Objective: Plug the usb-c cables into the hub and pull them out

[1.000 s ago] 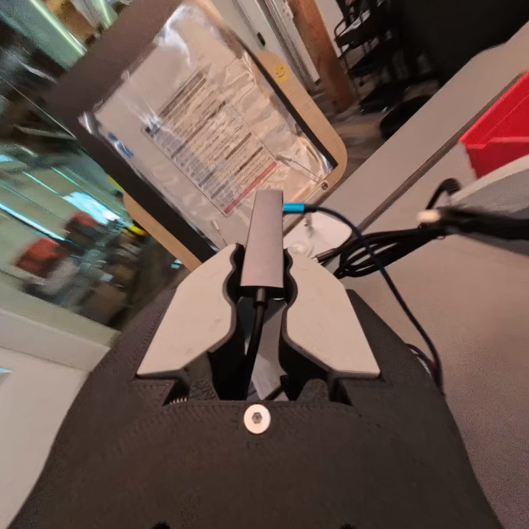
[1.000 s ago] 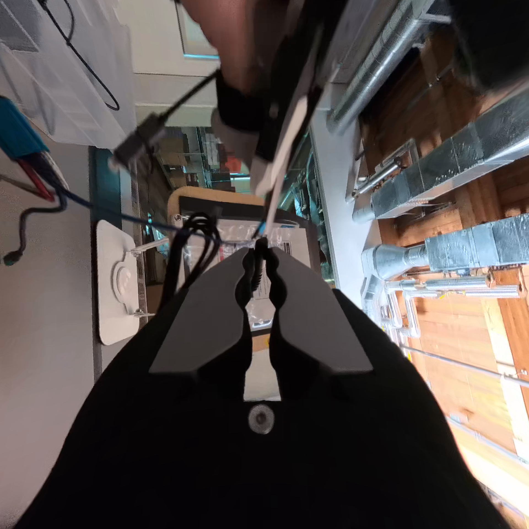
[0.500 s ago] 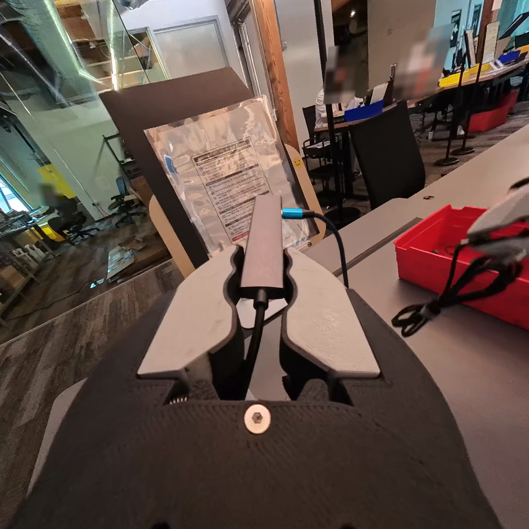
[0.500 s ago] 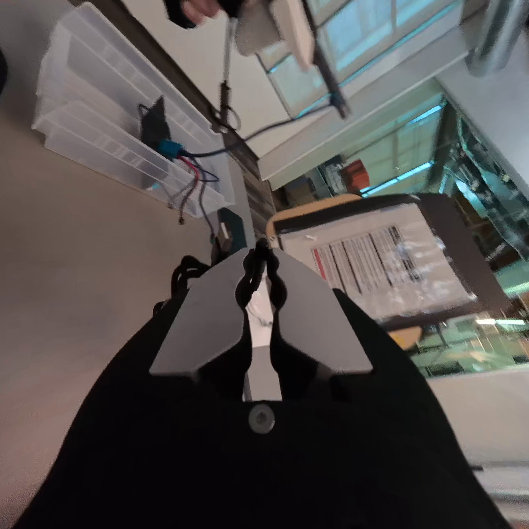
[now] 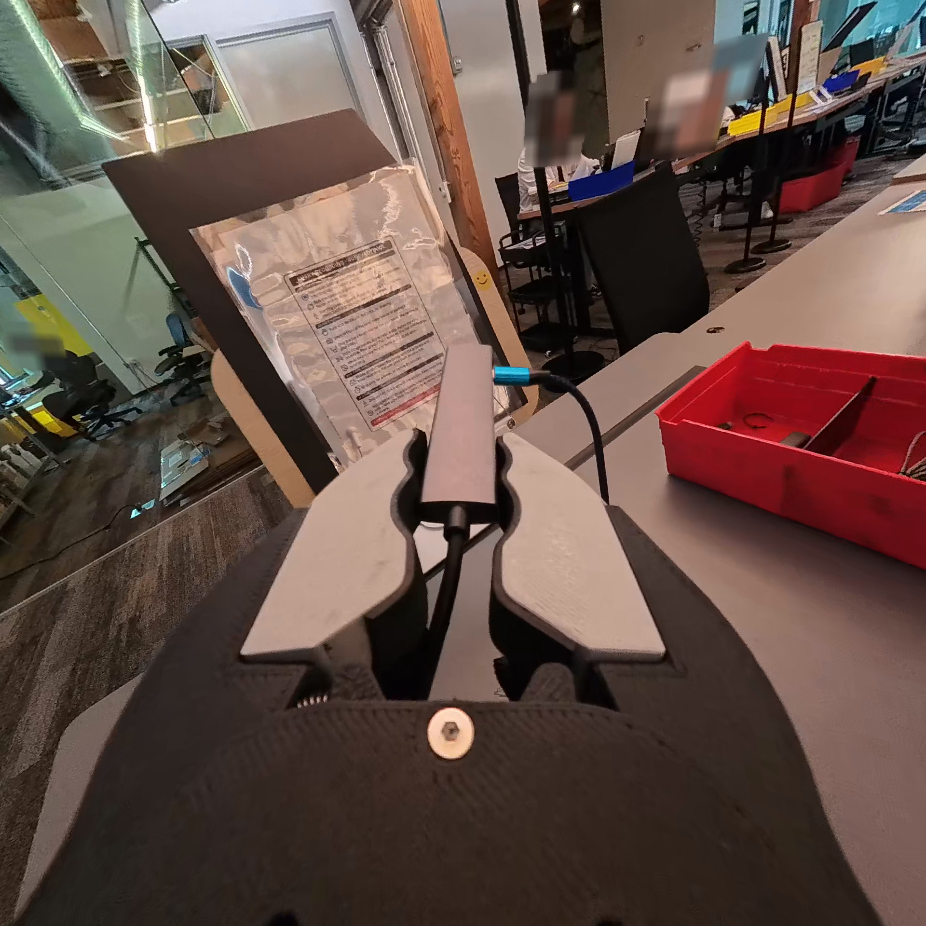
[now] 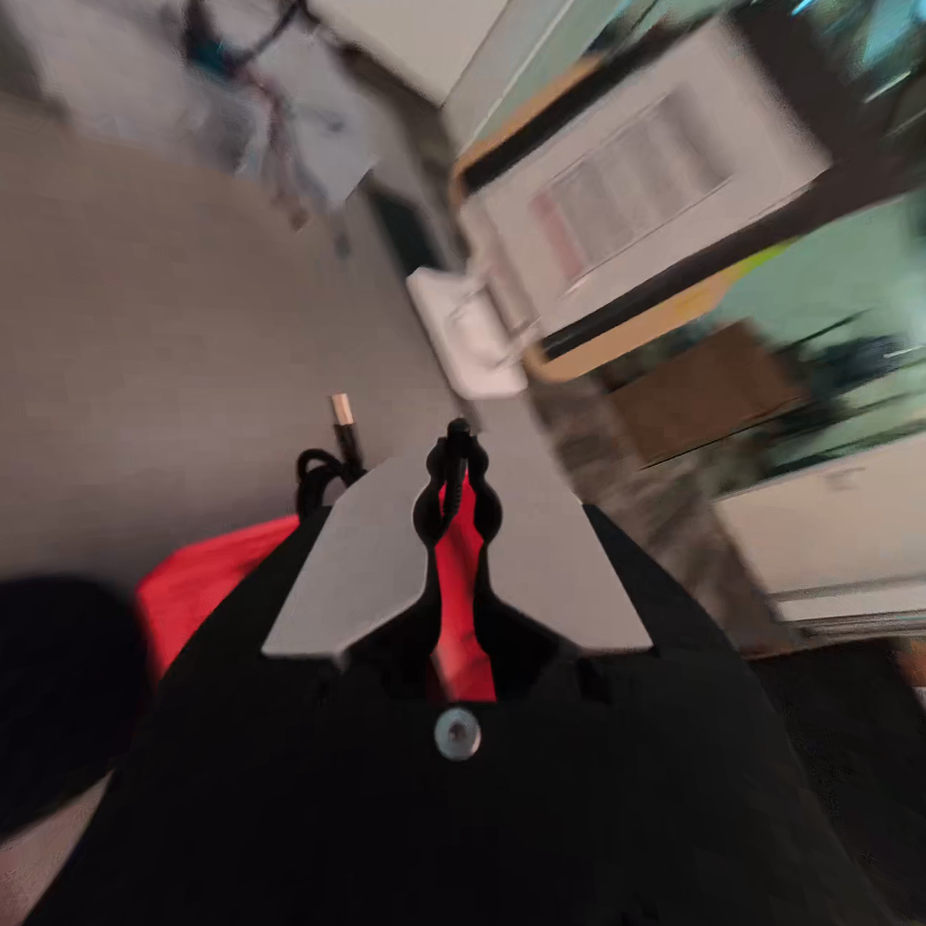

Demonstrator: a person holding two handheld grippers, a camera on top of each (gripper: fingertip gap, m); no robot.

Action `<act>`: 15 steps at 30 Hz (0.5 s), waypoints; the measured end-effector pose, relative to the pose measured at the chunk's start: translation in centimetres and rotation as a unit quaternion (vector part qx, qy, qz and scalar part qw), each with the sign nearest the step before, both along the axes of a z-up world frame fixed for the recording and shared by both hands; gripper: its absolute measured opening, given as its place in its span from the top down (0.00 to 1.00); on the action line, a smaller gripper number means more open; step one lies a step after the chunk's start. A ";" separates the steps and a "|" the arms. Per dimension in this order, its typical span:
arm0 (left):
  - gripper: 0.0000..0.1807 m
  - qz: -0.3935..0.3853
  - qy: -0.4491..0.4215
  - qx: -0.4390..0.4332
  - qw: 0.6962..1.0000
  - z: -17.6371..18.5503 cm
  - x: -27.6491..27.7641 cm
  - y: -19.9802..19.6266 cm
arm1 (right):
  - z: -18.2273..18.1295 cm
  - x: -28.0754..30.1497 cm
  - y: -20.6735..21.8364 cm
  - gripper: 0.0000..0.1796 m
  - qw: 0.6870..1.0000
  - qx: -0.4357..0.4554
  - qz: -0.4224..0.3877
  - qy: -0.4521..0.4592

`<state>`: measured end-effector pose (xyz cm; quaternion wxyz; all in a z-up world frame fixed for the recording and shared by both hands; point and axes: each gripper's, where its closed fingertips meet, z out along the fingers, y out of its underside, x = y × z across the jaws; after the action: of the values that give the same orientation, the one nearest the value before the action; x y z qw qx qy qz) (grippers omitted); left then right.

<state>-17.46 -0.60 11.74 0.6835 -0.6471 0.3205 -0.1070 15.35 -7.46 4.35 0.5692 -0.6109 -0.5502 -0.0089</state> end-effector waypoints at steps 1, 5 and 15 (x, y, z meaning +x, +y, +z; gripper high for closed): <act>0.86 0.001 0.004 -0.001 1.000 -0.1 0.1 0.0 | -2.9 0.6 0.6 0.95 0.997 -0.069 -0.003 -0.024; 0.86 0.000 0.013 -0.006 1.000 -0.6 0.6 0.2 | -11.5 2.7 3.1 0.95 0.960 -0.265 -0.048 -0.076; 0.86 -0.044 0.022 -0.024 0.999 -1.7 3.0 -0.1 | -14.1 2.8 6.4 0.90 0.952 -0.303 -0.050 -0.004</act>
<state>-14.47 -0.71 10.03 0.6553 -0.6506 0.3608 -0.1307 18.16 -1.07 -9.72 0.3541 -0.7812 -0.4982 0.1270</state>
